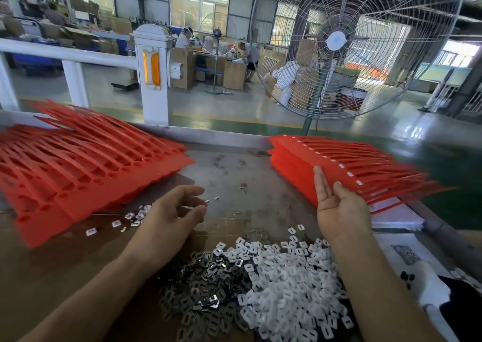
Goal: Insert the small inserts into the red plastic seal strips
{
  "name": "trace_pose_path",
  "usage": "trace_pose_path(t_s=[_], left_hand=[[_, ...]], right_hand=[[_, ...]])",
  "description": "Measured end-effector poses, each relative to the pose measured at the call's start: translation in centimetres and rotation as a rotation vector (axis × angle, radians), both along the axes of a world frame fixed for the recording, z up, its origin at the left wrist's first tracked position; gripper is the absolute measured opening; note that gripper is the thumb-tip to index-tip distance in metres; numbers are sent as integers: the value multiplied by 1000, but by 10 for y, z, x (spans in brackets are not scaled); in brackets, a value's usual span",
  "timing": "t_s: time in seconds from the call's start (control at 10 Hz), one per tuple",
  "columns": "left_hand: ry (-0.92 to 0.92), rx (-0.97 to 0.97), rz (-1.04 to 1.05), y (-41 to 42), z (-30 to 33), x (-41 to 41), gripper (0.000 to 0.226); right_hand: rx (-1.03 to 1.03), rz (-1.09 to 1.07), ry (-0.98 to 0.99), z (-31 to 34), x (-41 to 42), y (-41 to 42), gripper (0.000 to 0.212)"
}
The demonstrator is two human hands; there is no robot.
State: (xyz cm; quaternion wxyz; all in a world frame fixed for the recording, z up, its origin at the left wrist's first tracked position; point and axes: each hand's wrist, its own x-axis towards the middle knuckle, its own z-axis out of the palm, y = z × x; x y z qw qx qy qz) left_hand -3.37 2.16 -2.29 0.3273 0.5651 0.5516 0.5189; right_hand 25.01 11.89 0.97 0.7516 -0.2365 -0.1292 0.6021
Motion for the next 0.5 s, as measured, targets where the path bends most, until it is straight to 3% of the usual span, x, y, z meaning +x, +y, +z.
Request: trace_pose_path(t_s=[0.1, 0.3, 0.4, 0.5], left_hand=[[19, 5, 14, -2, 3, 1, 30], [58, 3, 27, -3, 4, 2, 27], [97, 37, 50, -4, 4, 1, 17], [280, 97, 81, -8, 7, 3, 6]], right_hand=[[-54, 45, -145, -3, 0, 2, 20], [-208, 174, -577, -9, 3, -4, 48], [-286, 150, -792, -12, 1, -6, 52], [-274, 117, -955, -10, -10, -13, 56]])
